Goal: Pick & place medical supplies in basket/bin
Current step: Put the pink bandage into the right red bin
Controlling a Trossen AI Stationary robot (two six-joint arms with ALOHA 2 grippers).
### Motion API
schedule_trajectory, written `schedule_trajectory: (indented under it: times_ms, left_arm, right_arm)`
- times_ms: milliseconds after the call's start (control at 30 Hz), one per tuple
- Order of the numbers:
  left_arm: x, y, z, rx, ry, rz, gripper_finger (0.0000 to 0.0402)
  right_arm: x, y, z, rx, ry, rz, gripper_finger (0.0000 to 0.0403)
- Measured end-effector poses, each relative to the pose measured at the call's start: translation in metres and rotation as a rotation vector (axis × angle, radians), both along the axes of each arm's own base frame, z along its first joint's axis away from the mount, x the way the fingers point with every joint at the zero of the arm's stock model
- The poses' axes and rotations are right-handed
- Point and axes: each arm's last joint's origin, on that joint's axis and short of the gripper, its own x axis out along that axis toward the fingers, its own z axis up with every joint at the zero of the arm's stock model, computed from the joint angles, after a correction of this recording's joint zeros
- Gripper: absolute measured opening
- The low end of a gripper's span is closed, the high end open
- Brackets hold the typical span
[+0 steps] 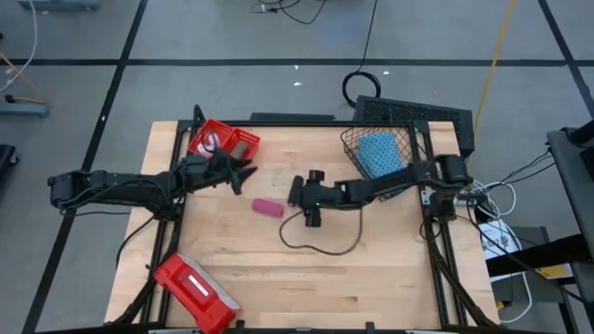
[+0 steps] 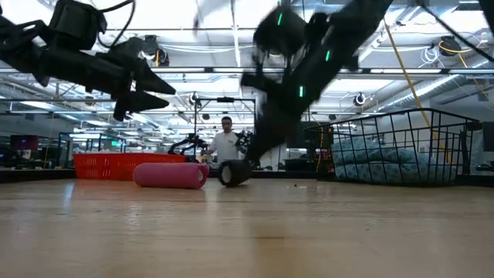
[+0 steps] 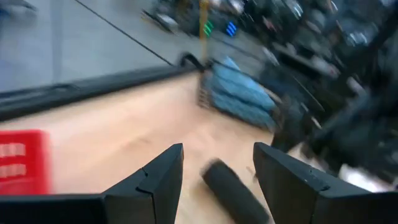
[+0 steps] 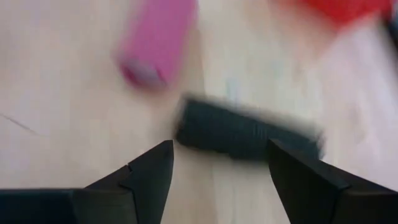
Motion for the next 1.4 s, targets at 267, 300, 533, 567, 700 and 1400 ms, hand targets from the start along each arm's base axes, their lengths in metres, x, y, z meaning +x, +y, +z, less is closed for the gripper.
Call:
schedule_trajectory:
  times_ms: [267,300,533,567,700,1400]
  left_arm:
    - [0.025,-0.027,0.026,0.062,0.313,-0.322,0.0202]
    - [0.028,-0.031,0.025,0.078,0.380,-0.353,0.0202]
    - [0.044,-0.055,-0.005,0.146,0.646,-0.507,0.0202]
    - [0.046,-0.057,-0.011,0.152,0.674,-0.504,0.0202]
    - [0.056,-0.060,-0.030,0.207,0.762,-0.458,0.0202]
    - [0.079,-0.060,-0.064,0.146,0.753,-0.357,0.0159]
  right_arm:
    - [-0.017,0.024,0.052,0.091,-0.207,0.199,0.0244]
    - [-0.020,0.025,0.057,0.106,-0.235,0.214,0.0243]
    - [-0.048,0.024,0.061,0.176,-0.332,0.198,0.0242]
    - [-0.051,0.023,0.061,0.178,-0.364,0.196,0.0242]
    - [-0.064,0.022,0.057,0.177,-0.444,0.204,0.0242]
    - [-0.078,0.021,0.040,0.174,-0.457,0.206,0.0242]
